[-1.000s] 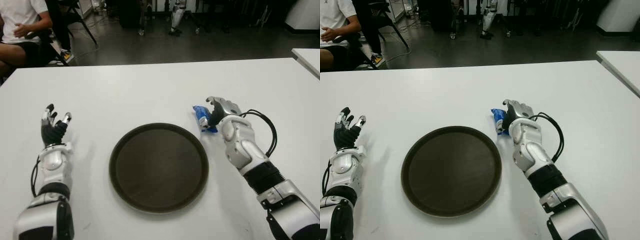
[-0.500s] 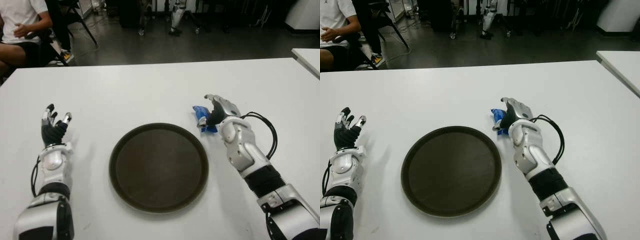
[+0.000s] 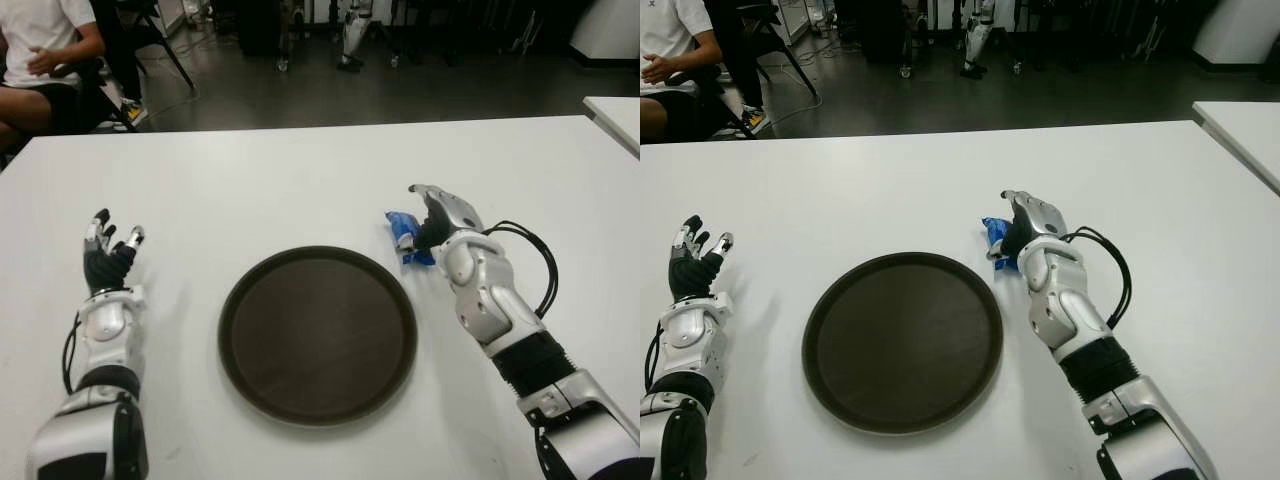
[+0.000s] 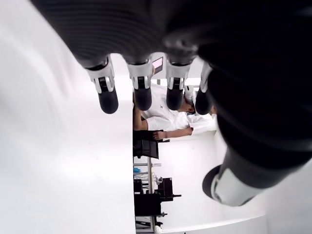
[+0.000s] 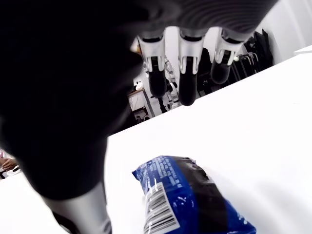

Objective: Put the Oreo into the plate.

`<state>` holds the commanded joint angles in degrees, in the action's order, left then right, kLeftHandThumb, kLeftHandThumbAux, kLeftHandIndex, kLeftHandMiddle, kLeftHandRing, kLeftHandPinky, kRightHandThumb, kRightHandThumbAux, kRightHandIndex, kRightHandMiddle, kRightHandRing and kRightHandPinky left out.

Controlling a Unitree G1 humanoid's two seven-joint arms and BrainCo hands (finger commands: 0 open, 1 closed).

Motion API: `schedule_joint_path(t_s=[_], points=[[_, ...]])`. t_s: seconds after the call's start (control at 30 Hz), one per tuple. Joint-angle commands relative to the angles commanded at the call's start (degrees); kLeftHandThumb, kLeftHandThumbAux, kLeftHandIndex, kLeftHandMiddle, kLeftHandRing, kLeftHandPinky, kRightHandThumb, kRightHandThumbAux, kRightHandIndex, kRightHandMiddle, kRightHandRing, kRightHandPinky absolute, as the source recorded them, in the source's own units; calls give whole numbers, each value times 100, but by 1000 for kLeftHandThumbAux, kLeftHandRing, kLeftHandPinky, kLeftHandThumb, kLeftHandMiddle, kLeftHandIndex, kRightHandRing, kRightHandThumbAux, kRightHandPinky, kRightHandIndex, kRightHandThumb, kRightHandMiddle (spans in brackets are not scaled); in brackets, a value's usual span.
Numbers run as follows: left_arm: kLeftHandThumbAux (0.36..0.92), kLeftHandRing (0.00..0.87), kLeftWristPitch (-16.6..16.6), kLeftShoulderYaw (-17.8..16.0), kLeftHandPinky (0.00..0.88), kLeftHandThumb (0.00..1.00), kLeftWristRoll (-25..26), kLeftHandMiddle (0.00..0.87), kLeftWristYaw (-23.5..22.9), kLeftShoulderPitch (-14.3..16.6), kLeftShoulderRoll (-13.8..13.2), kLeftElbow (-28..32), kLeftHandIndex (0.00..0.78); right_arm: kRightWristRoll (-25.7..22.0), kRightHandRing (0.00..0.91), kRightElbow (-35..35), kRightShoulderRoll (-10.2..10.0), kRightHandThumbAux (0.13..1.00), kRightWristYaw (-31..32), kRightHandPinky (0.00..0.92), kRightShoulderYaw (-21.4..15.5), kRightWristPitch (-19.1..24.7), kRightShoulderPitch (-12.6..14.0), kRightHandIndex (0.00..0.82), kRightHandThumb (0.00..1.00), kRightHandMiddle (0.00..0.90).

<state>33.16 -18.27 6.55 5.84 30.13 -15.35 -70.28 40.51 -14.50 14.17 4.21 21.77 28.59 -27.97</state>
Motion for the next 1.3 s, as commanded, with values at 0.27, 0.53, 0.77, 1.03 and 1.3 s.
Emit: schedule_joint_path(t_s=[0.27, 0.53, 0.77, 1.03, 1.3], points=[[739, 0, 27, 15, 0, 0, -25, 0, 13, -5, 1, 3, 0, 18, 143, 151, 30, 872, 153, 69, 9, 146, 13, 120, 0, 140], [722, 0, -27, -19, 0, 0, 15, 0, 29, 8, 13, -3, 0, 72, 141, 181, 42, 875, 92, 64, 43, 146, 30, 109, 0, 140], [726, 0, -31, -30, 0, 0, 0, 0, 55, 22, 9, -16, 0, 29, 141, 22, 9, 871, 151, 56, 87, 115, -40, 118, 0, 150], [738, 0, -26, -17, 0, 0, -14, 0, 39, 14, 12, -7, 0, -62, 160, -712, -251, 841, 24, 102, 177, -45, -282, 142, 0, 161], [731, 0, -35, -53, 0, 0, 30, 0, 16, 26, 37, -26, 0, -185, 156, -1647, -476, 842, 77, 71, 237, -207, -722, 120, 0, 153]])
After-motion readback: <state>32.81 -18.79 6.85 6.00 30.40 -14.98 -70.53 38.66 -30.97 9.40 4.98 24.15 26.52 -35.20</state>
